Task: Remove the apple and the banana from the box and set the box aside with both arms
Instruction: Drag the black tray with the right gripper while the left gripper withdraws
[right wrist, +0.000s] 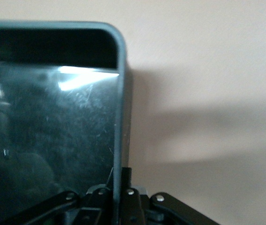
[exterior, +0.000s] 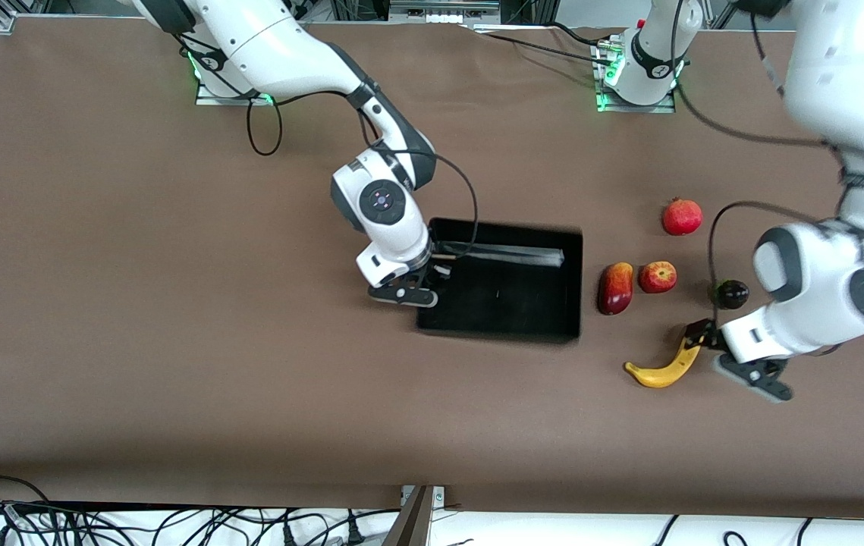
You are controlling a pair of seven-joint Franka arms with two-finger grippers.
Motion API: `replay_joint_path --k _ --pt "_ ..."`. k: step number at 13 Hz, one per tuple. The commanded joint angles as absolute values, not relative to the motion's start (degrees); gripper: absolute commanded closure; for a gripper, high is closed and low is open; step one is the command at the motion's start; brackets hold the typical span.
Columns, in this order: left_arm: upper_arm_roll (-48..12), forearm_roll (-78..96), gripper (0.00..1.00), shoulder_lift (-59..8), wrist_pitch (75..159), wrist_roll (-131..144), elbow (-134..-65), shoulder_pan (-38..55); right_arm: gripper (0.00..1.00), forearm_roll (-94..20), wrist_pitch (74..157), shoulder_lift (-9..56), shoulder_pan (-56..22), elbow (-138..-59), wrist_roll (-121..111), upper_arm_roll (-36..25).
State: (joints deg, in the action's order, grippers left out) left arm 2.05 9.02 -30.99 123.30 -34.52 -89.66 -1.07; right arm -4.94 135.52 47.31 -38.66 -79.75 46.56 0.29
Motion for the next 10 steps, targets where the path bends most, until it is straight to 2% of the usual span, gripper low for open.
replay_joint_path --k 1,3,5,8,10 --pt "1.7 2.2 0.00 -12.1 111.0 -26.1 -97.6 -0.9 1.00 -4.6 127.8 42.7 -33.5 -79.5 38.9 0.9" --pt "0.4 -0.3 0.00 -3.1 98.2 -20.1 -97.5 -1.3 1.00 -4.7 120.1 39.5 -27.5 -79.8 31.4 0.9" --pt "-0.1 -0.7 0.00 2.7 91.3 -15.8 -96.9 -1.7 1.00 -4.7 114.1 35.9 -21.7 -82.1 20.2 0.5" --pt "-7.6 -3.5 0.00 6.9 86.7 -6.1 -96.7 -4.7 1.00 -4.7 115.0 28.1 -13.1 -95.1 1.2 -3.1" --pt "-8.0 -3.1 0.00 7.2 86.4 -5.2 -96.4 -4.8 1.00 -4.7 116.4 25.9 -10.9 -101.4 -5.0 -7.7"
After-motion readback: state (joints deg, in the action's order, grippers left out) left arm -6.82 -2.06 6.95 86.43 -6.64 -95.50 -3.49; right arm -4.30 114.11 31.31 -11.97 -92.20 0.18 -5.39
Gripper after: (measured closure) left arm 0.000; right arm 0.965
